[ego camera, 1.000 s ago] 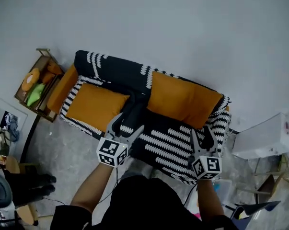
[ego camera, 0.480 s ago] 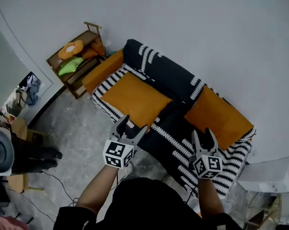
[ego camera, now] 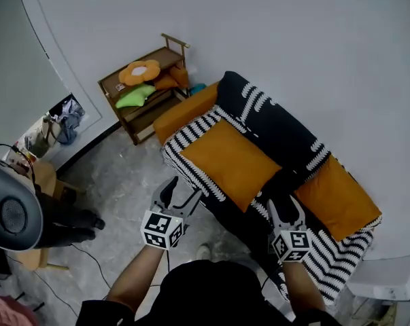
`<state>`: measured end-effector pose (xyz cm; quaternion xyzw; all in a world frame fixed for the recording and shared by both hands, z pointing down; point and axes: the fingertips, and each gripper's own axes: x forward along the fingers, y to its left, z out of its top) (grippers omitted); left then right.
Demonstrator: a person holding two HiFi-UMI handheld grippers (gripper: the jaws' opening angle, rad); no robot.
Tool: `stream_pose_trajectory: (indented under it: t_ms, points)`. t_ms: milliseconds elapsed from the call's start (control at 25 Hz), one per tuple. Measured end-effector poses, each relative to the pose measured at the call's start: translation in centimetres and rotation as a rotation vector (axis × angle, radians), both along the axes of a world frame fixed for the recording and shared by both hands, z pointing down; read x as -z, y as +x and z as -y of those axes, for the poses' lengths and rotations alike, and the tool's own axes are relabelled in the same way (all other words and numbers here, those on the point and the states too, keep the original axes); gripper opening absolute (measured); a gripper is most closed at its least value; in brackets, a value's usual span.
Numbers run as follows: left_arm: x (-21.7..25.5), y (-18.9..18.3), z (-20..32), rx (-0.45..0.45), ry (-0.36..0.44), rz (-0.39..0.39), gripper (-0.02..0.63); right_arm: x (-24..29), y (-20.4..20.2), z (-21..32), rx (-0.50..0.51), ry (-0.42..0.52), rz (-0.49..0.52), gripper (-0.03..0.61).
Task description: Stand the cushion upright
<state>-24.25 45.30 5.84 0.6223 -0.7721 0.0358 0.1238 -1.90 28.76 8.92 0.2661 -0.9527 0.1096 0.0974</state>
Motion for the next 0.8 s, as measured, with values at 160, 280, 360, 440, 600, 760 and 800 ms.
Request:
stream_pose_trajectory:
  t_ms: [160, 280, 360, 440, 600, 760, 800]
  points:
    - [-1.0, -4.4, -1.4, 0.054, -0.009, -0.03, 0.334, -1.0, -4.0, -0.2, 0.024, -0.021, -0.028, 0.261]
    - [-1.4, -6.5, -0.6, 0.066, -0.009, -0.04, 0.334, -1.3, -6.8, 0.2, 0.042, -0.022, -0.032, 0.261]
    - [-1.6, -7.4, 0.2, 0.062, -0.009, -0.038, 0.334, -1.5, -8.2, 0.8, 0.042, -0.018, -0.034, 0.261]
    - [-1.8, -8.6, 1.0, 0.061, -0.012, -0.036, 0.334, -1.8, -9.9, 1.7, 0.032, -0.026, -0.03, 0.261]
    - [-2.6, -12.3, 2.6, 0.088, -0.017, -0.041, 0.334, -3.1, -14.0, 3.8, 0.04, -0.053, -0.03, 0.261]
    - [-3.5, -16.4, 5.1, 0.123, -0.035, -0.045, 0.334, -5.2, -18.4, 7.5, 0.055, -0.058, -0.072, 0.261]
    - [-3.7, -17.5, 5.8, 0.13, -0.041, -0.048, 0.334, -5.7, -19.5, 8.5, 0.055, -0.066, -0.083, 0.261]
